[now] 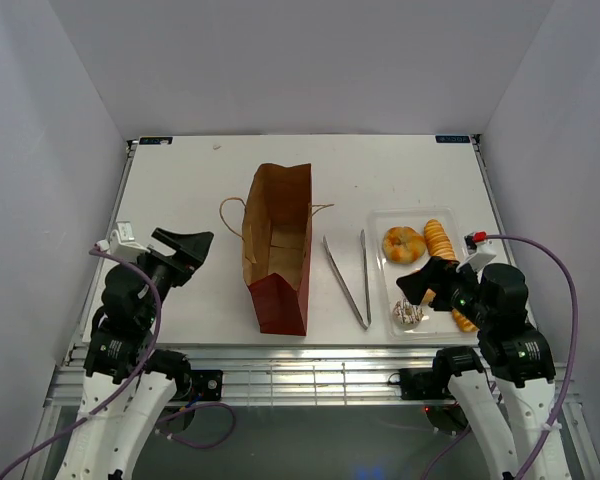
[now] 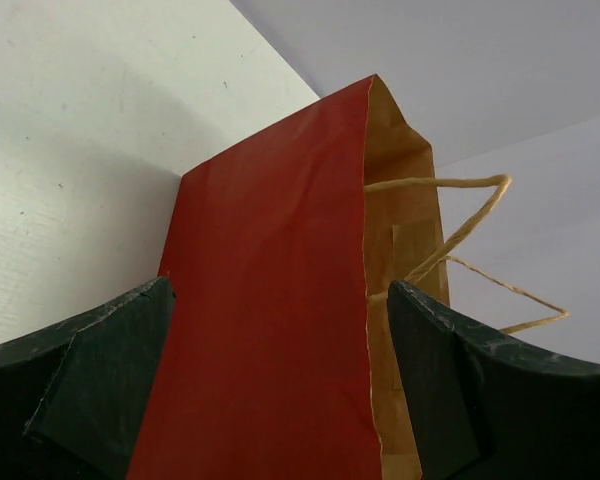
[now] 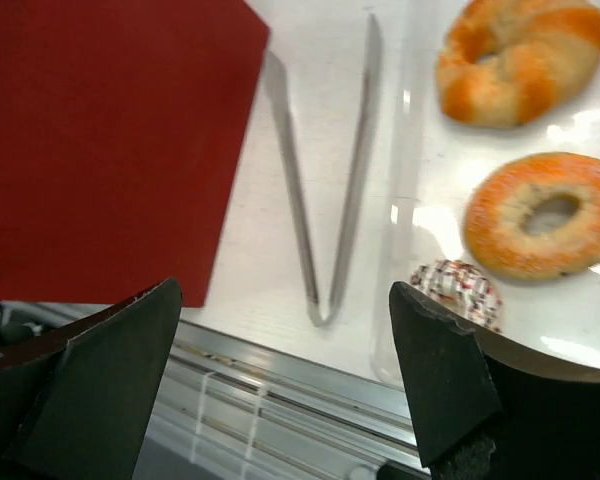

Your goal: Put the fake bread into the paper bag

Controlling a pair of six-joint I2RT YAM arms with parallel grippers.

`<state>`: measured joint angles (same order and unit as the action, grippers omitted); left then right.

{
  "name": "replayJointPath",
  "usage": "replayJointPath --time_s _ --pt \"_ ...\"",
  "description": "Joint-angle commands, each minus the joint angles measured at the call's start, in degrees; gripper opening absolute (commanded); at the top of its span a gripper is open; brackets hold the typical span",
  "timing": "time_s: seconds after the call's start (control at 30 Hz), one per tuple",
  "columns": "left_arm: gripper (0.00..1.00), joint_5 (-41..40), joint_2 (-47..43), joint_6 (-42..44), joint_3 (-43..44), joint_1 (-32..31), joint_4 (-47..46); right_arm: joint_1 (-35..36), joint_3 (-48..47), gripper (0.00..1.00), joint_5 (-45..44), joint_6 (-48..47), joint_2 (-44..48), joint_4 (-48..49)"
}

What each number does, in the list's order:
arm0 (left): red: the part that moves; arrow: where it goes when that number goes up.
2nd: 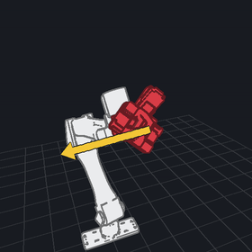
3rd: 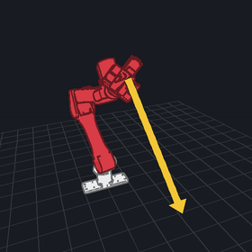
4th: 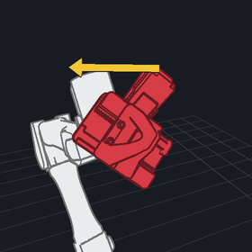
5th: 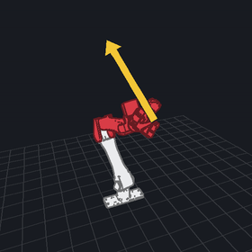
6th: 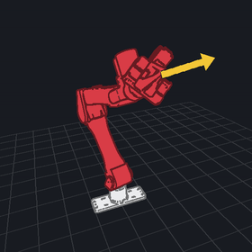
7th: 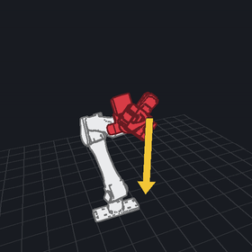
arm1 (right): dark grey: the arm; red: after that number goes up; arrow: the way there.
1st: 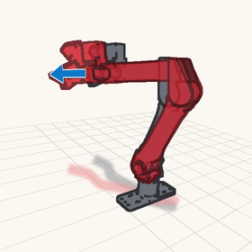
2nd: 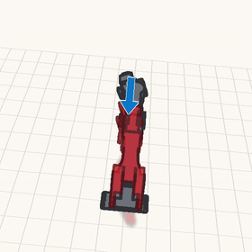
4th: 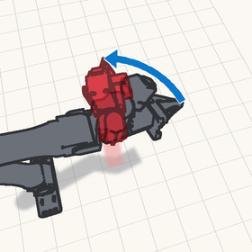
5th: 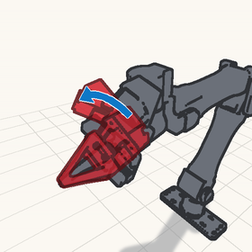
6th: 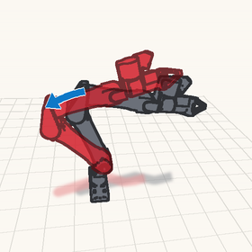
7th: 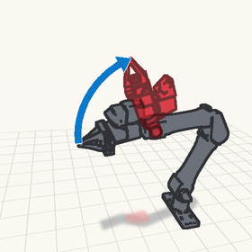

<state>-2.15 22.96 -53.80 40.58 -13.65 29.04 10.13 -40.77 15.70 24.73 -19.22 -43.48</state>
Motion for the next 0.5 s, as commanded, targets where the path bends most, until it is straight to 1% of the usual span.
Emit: replayJointPath --time_s 0.0,0.07,0.1,0.13,0.17,0.2,0.23,0.27,0.4,0.47 --pt "0.98 0.92 -2.48 2.29 -0.06 -0.06 2.6 -0.02 -3.0 0.9 -9.72 -4.34 -3.97 -5.47" --pt "0.98 1.1 -4.66 3.17 0.11 -0.06 3.47 -0.02 -2.99 0.9 -9.21 -4.6 -7.21 -5.73" --pt "0.98 1.36 -5.38 3.52 0.29 -0.06 3.83 -0.02 -3.87 0.9 -7.37 -4.52 -8.28 -5.65" --pt "0.98 1.8 -6.25 4.75 0.55 -0.06 3.83 -0.02 -4.66 0.9 -4.14 -5.65 -9.33 -5.56" --pt "0.98 2.06 -8.0 5.45 0.56 -0.06 3.23 -0.02 -5.19 0.9 3.55 -6.01 -11.17 -4.17" --pt "0.98 2.06 -8.89 6.16 0.47 -0.06 2.78 -0.02 -5.37 0.9 6.85 -6.01 -11.88 -3.02" --pt "0.98 4.94 -9.68 6.77 0.55 -0.06 2.87 -0.02 -4.93 0.9 9.41 -6.1 -12.41 -1.79" --pt "0.98 5.4 -10.56 7.91 0.56 -0.06 2.78 -0.02 -4.32 0.9 13.09 -6.19 -13.03 -0.56" --pt "0.98 4.88 -12.85 10.12 1.52 -0.15 3.74 -0.02 -0.28 0.9 15.14 -4.08 -14.96 5.15" --pt "0.98 5.14 -12.5 11.34 2.31 -0.06 4.71 -0.02 1.92 0.9 13.23 -3.38 -17.24 7.0"
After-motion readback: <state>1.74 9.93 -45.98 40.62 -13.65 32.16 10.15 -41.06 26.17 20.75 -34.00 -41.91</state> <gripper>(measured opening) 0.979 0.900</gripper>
